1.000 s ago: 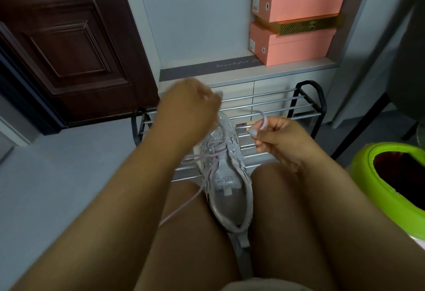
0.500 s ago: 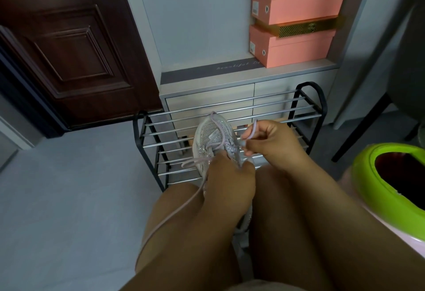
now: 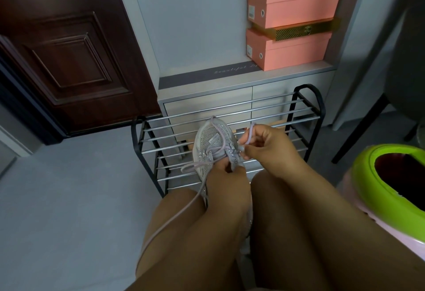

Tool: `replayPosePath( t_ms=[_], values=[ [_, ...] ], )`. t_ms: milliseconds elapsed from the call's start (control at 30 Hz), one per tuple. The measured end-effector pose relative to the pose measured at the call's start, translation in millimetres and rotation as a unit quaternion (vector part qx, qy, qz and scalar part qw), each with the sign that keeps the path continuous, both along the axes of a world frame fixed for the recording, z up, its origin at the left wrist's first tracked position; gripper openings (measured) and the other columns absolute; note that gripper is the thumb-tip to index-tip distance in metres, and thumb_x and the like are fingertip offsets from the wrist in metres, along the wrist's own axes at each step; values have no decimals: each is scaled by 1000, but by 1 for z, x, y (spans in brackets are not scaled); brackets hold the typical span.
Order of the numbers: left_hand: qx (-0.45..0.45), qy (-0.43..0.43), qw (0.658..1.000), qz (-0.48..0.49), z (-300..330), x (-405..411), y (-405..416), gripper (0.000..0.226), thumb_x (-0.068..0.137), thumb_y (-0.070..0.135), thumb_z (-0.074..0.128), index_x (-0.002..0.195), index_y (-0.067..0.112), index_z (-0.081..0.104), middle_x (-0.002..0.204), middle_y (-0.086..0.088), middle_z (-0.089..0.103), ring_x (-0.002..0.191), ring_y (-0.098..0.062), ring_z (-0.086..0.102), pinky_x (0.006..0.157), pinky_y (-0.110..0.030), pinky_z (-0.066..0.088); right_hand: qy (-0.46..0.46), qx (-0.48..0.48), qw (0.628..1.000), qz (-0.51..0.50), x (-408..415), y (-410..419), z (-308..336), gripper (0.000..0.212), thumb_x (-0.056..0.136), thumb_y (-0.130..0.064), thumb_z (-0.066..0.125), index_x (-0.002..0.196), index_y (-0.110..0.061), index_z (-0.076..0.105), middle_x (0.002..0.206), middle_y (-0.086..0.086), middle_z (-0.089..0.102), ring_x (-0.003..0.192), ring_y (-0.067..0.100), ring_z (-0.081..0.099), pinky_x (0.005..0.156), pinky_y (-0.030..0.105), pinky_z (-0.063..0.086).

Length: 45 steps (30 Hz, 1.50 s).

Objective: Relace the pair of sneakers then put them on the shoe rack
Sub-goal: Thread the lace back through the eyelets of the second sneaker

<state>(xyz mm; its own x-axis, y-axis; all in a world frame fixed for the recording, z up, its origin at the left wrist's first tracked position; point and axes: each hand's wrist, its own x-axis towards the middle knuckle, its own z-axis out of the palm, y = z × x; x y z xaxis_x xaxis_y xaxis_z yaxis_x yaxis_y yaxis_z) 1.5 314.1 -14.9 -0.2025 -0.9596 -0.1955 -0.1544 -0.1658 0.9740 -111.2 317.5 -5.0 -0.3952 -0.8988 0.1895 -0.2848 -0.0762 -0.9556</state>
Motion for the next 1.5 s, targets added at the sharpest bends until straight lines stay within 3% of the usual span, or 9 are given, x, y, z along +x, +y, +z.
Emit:
replayPosePath(
  t_ms=[200,700,833,933,1033,1167,1267,1367,1500],
  values=[
    [34,50,998,-1,0,5,-2,28,89,2,52,83,25,68,79,-10,68,68,-17,55,63,-30,43,61,3,998,-5,-1,-1,-4,27,78,7,67,72,-19,61,73,10,65,68,22,63,74,45,56],
    [106,77,990,-40,10,1,-12,26,100,11,38,84,14,59,74,-7,53,70,-18,51,69,-29,43,152,27,988,-13,6,-4,-6,22,77,-11,73,65,-20,57,72,-4,65,61,8,57,62,24,48],
    [167,134,976,-36,20,6,-17,39,102,37,33,94,11,60,86,-7,64,78,-15,61,67,-24,49,85,78,989,92,6,1,2,22,76,-14,74,80,-23,54,101,10,60,82,14,55,73,25,46],
    [173,149,972,-53,24,13,-25,51,101,45,30,99,8,65,83,-8,73,79,-17,69,68,-29,56,147,163,965,147,5,3,2,55,65,-27,83,109,-28,50,117,0,44,103,7,46,85,23,43],
    [163,124,977,-55,19,12,-28,52,101,45,30,87,9,65,59,0,70,57,-8,67,48,-19,51,188,173,961,107,9,1,1,67,62,-17,81,119,-25,46,118,-2,41,109,12,45,89,23,42],
    [175,100,976,-82,17,5,-35,52,103,35,26,76,7,60,68,-5,64,67,-15,61,64,-24,50,153,146,972,98,5,1,0,49,67,3,67,109,-16,51,106,7,50,93,16,51,77,26,46],
    [128,33,987,-91,8,2,-35,32,100,11,34,74,8,53,59,-7,61,53,-15,58,51,-24,50,106,142,976,126,2,3,0,41,72,11,61,106,-11,52,93,4,53,80,11,55,75,31,50],
    [-57,-139,988,-39,-9,2,-30,18,97,22,44,86,18,58,80,-5,64,72,-19,59,66,-32,46,109,133,974,149,1,3,0,41,75,11,61,97,-22,52,88,-1,51,73,2,52,70,20,46],
    [-91,-178,979,-34,-2,3,-27,11,96,22,45,88,20,54,89,-8,61,87,-28,59,73,-32,43,116,135,974,137,0,1,-3,37,75,6,64,93,-23,50,94,10,53,80,14,51,74,32,48]
  ],
)
